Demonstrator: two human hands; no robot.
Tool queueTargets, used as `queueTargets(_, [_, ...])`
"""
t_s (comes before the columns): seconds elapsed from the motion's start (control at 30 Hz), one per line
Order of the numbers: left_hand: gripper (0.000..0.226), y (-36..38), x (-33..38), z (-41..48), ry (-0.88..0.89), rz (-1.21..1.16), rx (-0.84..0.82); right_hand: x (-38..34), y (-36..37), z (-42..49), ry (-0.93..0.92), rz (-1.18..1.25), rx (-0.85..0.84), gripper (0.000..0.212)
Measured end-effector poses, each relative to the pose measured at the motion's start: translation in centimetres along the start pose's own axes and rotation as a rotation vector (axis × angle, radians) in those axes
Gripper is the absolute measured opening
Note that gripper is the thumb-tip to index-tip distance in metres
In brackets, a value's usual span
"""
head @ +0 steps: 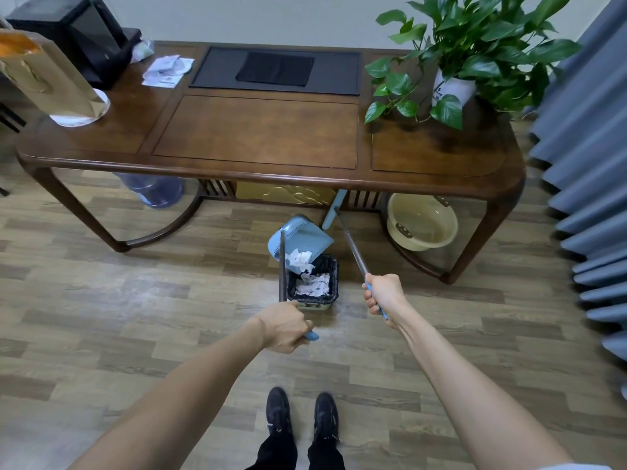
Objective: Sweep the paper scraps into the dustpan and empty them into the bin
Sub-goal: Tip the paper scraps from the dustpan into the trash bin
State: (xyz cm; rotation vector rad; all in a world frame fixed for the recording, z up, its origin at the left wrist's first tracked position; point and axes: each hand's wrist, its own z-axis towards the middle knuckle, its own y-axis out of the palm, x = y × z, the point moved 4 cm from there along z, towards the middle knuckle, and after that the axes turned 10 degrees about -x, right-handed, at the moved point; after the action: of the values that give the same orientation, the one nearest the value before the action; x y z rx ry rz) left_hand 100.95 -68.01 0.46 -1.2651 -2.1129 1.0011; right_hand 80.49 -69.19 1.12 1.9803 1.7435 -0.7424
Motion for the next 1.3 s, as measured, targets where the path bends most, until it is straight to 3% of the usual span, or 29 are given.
queueTargets(0.47, [0.035, -0.5, 0.3, 0.2, 0.030, -0.011, 0.055, -0.1, 0.1, -0.4, -0.022, -0.001, 0.019, 0.023])
queueTargets(0.7, [0.037, -1.1, 0.1, -0.2, -0.029, -0.115, 0.158, -1.4, -0.9, -0.9, -0.016, -0.032, 0.004, 0.012])
queueTargets(0.73, [0.038, -1.5, -0.3, -0.4, -0.064, -0.173, 0.209, -1.9, -0.9, -1.3, -0.029, -0.015, -0.006, 0.007])
queueTargets(0.77, [0.038, -2.2, -0.8, -0.8, -0.102, -0.247, 0.273, -2.4, -0.9, -1.5, -0.048, 0.014, -0.016, 0.014])
queueTargets(0.83, [0.037, -4.0, -2.4, -1.7, -0.198, -0.416, 0.383, -3.8, -1.2, -2.0, -0.061, 0.110, -0.057, 0.046])
queueTargets(0.87, [0.040, -4.8, -3.4, -2.0, -0.268, -0.506, 0.427, -4.7, -1.4, -2.5, -0.061, 0.158, -0.090, 0.051])
queueTargets(1.03, [0.049, -8.1, -9.3, -4.0, -0.644, -1.194, 0.801, -9.0, -2.5, -4.6, -0.173, 0.158, -0.203, 0.036])
queueTargets(1.1, [0.043, -9.0, -11.2, -4.6, -0.654, -1.569, 0.929, -10.5, -2.8, -4.9, -0.279, 0.074, -0.187, 0.040])
queueTargets(1.2, [0.025, -10.4, -12.8, -4.8, -0.519, -2.001, 0.933, -12.5, -2.7, -5.3, -0.399, -0.098, -0.153, 0.041])
queueTargets(1.3, [0.025, -11.2, -12.4, -4.2, -0.384, -2.030, 0.855, -12.7, -2.1, -5.8, -0.499, -0.440, -0.125, 0.020])
